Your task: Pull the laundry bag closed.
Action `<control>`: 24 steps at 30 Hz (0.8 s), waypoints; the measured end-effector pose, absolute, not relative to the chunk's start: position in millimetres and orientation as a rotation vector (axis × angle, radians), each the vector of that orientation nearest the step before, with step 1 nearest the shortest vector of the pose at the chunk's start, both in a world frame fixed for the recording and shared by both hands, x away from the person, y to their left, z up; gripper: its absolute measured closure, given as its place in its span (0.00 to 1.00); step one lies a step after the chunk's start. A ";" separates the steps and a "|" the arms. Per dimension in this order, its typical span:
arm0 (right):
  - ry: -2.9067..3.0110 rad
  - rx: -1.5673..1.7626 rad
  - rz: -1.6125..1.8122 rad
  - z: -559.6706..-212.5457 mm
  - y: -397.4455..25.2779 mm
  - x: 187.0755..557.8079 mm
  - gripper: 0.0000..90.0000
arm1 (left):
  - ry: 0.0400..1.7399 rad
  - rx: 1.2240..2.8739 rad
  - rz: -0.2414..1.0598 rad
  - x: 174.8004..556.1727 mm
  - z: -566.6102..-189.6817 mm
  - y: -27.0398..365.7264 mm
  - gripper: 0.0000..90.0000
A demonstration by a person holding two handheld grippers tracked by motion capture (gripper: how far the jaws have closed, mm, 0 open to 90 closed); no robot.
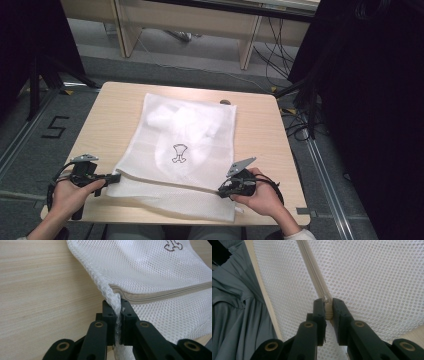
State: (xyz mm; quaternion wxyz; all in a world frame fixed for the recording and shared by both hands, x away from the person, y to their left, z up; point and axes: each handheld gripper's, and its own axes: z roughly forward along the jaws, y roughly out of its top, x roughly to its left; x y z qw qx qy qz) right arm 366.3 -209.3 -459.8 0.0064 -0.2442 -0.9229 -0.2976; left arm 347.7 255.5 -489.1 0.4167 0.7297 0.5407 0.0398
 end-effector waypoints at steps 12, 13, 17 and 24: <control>-2.887 -0.785 -0.918 -462.3 -219.8 366.4 0.91 | 1.362 1.829 0.099 347.7 -489.2 255.3 0.93; -2.881 -0.814 -0.906 -461.2 -220.8 365.4 0.91 | 1.360 1.832 0.100 347.6 -489.2 255.5 0.93; -2.883 -0.792 -0.910 -462.5 -223.0 366.3 0.91 | 1.362 1.828 0.100 347.6 -489.3 255.3 0.93; -2.881 -0.807 -0.914 -464.0 -230.9 366.3 0.91 | 1.361 1.827 0.100 347.5 -489.2 255.3 0.93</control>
